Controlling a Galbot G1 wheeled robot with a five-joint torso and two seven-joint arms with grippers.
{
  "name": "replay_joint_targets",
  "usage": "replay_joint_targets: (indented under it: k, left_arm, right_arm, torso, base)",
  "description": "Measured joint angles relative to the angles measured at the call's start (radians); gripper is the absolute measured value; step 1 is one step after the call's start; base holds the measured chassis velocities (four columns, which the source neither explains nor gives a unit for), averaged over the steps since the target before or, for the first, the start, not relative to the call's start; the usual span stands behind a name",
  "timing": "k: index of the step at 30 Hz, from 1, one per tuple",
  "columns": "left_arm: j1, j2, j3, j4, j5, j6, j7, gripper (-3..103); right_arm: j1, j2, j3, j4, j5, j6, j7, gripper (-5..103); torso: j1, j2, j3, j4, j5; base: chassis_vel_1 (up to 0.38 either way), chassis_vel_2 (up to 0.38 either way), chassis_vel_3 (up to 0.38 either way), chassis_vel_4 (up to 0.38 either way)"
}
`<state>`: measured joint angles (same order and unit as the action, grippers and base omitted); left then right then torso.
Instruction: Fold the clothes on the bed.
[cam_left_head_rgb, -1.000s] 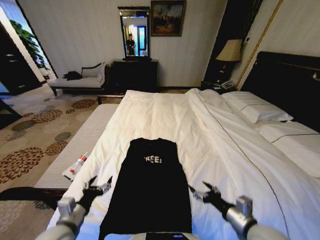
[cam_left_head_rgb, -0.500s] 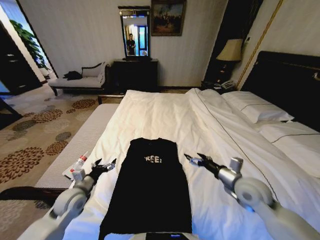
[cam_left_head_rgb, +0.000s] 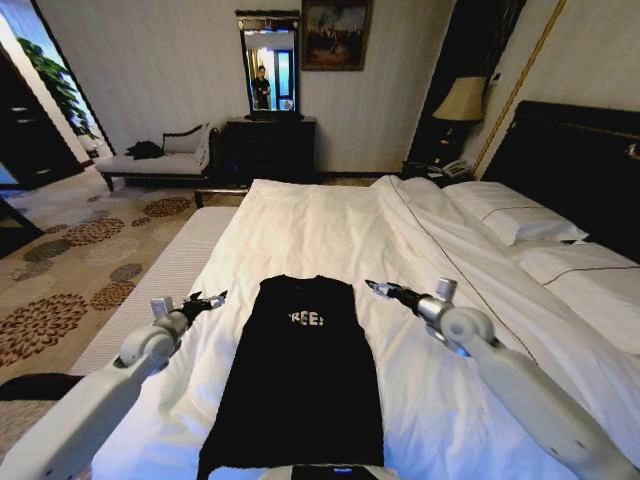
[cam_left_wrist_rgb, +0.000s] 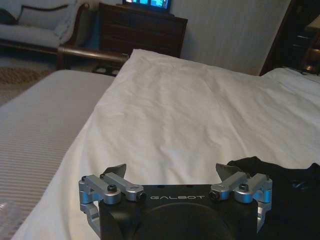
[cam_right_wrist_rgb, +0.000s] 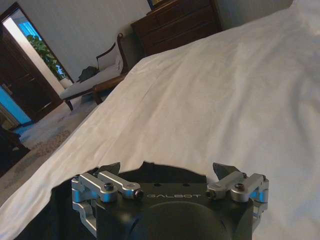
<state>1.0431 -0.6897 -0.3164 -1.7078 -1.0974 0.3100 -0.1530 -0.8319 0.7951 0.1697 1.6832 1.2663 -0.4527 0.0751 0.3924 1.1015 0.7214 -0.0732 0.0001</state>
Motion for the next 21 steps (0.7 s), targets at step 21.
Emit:
replay_joint_targets:
  k: [21]
  left_arm:
    - [0.017,-0.032,0.032,0.040,0.045,-0.029,0.072,100]
  right_arm:
    - [0.302,0.258,-0.216,-0.633,-0.168,0.046,-0.143,100]
  torso:
    - [0.000,0.000,0.000,-0.0003,-0.0003]
  base:
    - [0.000,0.000,0.000,0.000]
